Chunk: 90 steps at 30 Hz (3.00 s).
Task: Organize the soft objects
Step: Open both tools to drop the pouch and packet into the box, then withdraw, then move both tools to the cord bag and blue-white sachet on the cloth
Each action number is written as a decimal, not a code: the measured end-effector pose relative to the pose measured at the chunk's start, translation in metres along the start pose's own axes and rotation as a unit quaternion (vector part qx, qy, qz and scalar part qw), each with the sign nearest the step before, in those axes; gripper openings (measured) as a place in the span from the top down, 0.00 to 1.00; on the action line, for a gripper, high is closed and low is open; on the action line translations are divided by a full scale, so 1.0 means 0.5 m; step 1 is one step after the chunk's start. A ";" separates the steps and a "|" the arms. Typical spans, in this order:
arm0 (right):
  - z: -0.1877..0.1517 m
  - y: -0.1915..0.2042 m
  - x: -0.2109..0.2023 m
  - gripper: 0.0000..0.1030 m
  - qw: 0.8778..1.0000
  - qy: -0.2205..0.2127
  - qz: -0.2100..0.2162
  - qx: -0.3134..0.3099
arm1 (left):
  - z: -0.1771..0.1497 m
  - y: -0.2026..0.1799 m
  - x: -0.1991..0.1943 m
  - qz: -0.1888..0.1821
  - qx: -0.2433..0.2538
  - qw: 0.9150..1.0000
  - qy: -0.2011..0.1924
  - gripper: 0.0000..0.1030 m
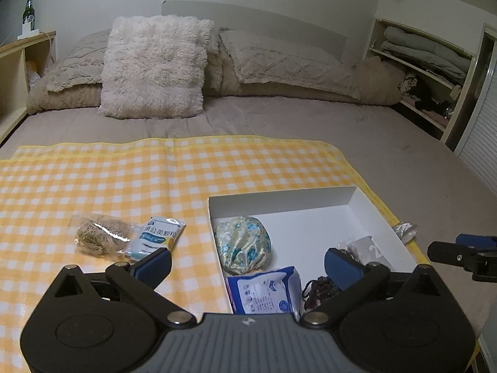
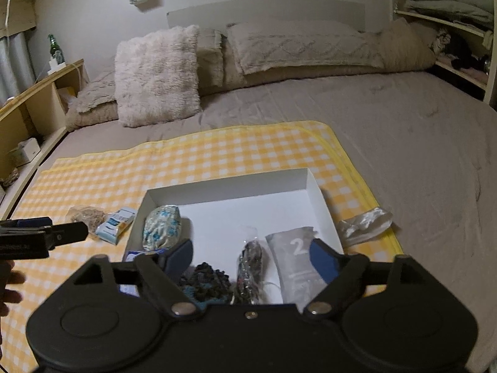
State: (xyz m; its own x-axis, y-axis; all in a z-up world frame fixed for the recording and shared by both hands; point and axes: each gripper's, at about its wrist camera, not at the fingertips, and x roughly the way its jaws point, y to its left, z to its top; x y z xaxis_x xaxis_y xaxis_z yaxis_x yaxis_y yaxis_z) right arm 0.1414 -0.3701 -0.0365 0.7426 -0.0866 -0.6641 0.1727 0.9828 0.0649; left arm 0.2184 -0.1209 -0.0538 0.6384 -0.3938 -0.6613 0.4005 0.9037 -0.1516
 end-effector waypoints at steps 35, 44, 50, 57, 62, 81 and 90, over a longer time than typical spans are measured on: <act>0.025 0.235 0.106 0.00 0.997 -0.012 0.070 -0.042 | -0.039 0.237 -0.027 0.111 -0.044 0.993 0.012 0.00; 0.042 0.311 0.156 0.00 0.995 -0.010 0.095 -0.042 | -0.027 0.323 0.019 0.147 -0.070 0.986 0.036 0.00; 0.043 0.365 0.191 0.00 0.990 -0.027 0.108 -0.086 | -0.014 0.369 0.084 0.148 -0.072 0.985 0.053 0.00; 0.041 0.410 0.262 0.00 0.971 -0.032 0.128 -0.201 | 0.004 0.387 0.162 0.118 -0.011 0.992 0.037 0.00; 0.030 0.433 0.318 0.00 0.949 -0.011 0.147 -0.278 | 0.004 0.386 0.229 0.111 0.042 0.992 0.050 0.00; 0.018 0.484 0.497 0.00 0.916 0.057 0.156 -0.366 | 0.052 0.379 0.423 0.214 0.050 0.974 0.049 0.00; 0.070 0.504 0.526 0.05 0.918 0.026 0.139 -0.370 | 0.039 0.403 0.414 0.199 0.094 0.971 0.095 0.00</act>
State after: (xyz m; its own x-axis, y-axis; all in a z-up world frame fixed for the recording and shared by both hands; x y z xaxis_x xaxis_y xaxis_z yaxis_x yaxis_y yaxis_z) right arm 0.4029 -0.1507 -0.1686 0.6559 0.1724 -0.7349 -0.5199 0.8090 -0.2743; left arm 0.4442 -0.0233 -0.2067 0.6410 0.0347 -0.7668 0.2721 0.9239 0.2692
